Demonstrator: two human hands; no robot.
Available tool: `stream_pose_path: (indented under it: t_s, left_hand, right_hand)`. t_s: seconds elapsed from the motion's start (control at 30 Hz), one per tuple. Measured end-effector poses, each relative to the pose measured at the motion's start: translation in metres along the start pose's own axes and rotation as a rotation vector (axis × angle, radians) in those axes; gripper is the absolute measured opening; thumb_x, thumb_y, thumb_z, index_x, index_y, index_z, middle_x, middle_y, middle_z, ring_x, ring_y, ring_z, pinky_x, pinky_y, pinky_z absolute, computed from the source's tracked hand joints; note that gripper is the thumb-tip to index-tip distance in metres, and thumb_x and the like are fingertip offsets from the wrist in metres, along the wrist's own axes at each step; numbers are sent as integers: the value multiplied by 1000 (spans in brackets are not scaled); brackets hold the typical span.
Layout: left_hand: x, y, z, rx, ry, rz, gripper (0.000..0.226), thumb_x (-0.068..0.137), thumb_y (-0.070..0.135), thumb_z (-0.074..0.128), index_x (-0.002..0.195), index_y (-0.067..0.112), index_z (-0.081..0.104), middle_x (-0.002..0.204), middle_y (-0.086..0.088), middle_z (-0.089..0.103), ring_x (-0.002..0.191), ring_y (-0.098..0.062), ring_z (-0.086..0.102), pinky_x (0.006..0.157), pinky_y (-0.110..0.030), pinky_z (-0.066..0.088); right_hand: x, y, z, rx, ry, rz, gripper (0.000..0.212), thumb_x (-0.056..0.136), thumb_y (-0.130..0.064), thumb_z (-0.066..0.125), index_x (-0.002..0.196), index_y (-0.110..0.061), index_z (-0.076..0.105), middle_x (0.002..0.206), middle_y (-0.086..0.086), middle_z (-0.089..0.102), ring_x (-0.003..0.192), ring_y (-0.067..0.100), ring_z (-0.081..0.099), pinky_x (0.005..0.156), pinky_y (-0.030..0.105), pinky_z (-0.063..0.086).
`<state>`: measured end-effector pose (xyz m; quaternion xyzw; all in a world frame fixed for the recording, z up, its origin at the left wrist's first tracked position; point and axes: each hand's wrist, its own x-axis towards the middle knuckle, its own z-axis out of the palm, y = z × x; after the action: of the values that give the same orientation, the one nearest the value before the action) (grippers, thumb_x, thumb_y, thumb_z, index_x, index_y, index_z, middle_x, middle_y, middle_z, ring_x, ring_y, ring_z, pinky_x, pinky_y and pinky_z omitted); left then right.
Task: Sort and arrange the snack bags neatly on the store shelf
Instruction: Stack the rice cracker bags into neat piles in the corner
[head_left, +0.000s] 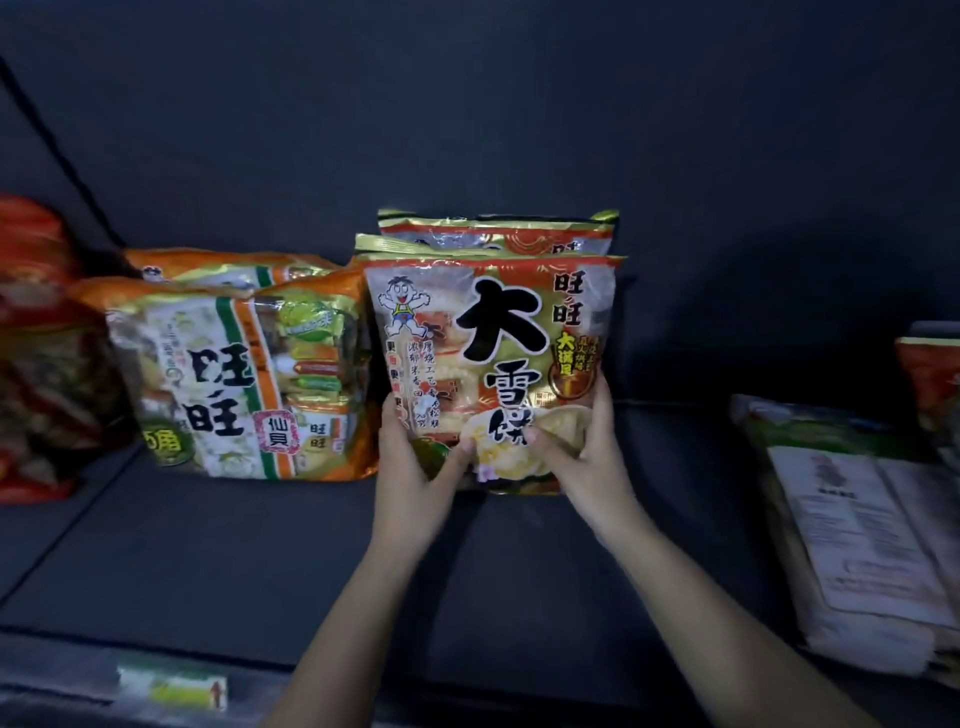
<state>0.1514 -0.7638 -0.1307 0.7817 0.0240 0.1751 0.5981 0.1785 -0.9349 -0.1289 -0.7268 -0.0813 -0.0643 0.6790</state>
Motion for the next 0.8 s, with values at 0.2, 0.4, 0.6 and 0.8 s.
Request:
stream_pose_path:
  t_s: [0.2, 0.4, 0.6, 0.8]
  left_hand:
    - [0, -24, 14, 83, 60, 21, 86, 82, 58, 57, 148, 19, 18, 143, 1, 38, 133, -17, 35, 109, -47, 33]
    - [16, -38, 9, -165, 39, -139, 86, 61, 56, 76, 134, 39, 34, 128, 16, 56, 118, -4, 55, 102, -43, 46]
    - [24, -41, 7, -186, -32, -115, 81, 64, 50, 82, 133, 38, 41, 123, 11, 61, 114, -15, 60, 92, -53, 50]
    - [23, -42, 10, -168, -136, -69, 71, 70, 49, 76, 131, 31, 45, 122, 13, 61, 115, -10, 59, 95, -44, 50]
  right_hand:
    - [-12, 32, 12, -214, 146, -21, 86, 80, -58, 59, 147, -22, 18, 145, 0, 40, 133, 15, 40, 106, 47, 38]
    - [-6, 34, 12, -201, 150, -7, 88, 75, -59, 63, 146, -29, 21, 138, -13, 49, 125, 3, 48, 105, 38, 42]
    - [-5, 37, 9, -174, 180, 15, 78, 74, -56, 67, 139, -30, 33, 131, -11, 54, 121, 8, 52, 102, 42, 44]
    - [-9, 35, -4, -186, 211, 20, 73, 72, -59, 66, 133, -27, 40, 128, -10, 55, 120, 7, 52, 101, 32, 43]
